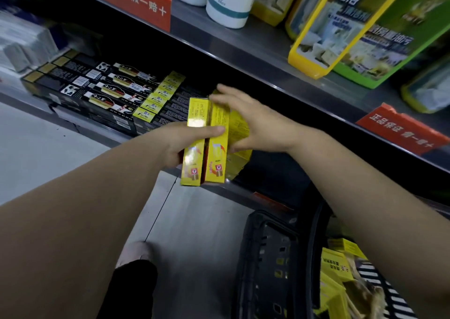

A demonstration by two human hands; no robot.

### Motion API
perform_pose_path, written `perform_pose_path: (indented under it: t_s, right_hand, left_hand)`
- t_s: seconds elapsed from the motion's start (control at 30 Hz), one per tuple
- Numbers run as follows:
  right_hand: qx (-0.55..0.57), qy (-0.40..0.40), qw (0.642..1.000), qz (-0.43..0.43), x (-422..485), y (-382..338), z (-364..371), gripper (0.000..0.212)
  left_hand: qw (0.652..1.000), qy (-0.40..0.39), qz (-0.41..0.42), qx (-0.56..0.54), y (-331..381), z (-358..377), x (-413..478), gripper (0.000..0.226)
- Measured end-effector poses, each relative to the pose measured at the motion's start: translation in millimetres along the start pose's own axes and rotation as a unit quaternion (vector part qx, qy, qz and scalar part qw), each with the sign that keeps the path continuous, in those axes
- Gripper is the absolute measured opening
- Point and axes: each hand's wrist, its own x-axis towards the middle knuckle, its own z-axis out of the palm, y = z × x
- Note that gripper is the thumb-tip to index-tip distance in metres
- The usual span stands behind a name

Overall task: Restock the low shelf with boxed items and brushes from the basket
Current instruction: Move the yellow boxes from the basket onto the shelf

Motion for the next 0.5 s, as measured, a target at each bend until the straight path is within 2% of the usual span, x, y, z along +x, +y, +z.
perform_pose_path:
  t_s: [0.13, 0.2, 0.27, 0.3, 0.4, 0.5]
  right_hand:
    - [0.004, 0.051, 0.999, -0.012, -23, -19, -6, 0.071]
    - [-0.035, 0.052, 0.998, -0.005, -32, -19, -7, 0.07]
    - [-0.077, 0.03, 0.996, 0.037, -41, -13, -4, 0.068]
    - [-0.086, 0.02, 0.993, 0.072, -46, -9, -1, 0.064]
    - [-0.085, 0.026, 0.975, 0.205, -53, 1, 10, 0.062]
    - [-0.066, 0.05, 0.952, 0.294, -43, 2, 22, 0.069]
  left_hand:
    - [0.999, -0.05, -0.01, 0.014, 4, 7, -19, 0.064]
    - [0.998, -0.04, -0.036, 0.023, 4, 11, -29, 0.075]
    - [0.997, 0.034, -0.058, 0.044, 3, 12, -34, 0.092]
    - [0.994, 0.091, -0.059, 0.034, 3, 9, -35, 0.094]
    - [0.968, 0.232, -0.034, -0.093, 5, -4, -37, 0.075]
    - [0.947, 0.27, -0.018, -0.171, 7, -9, -43, 0.056]
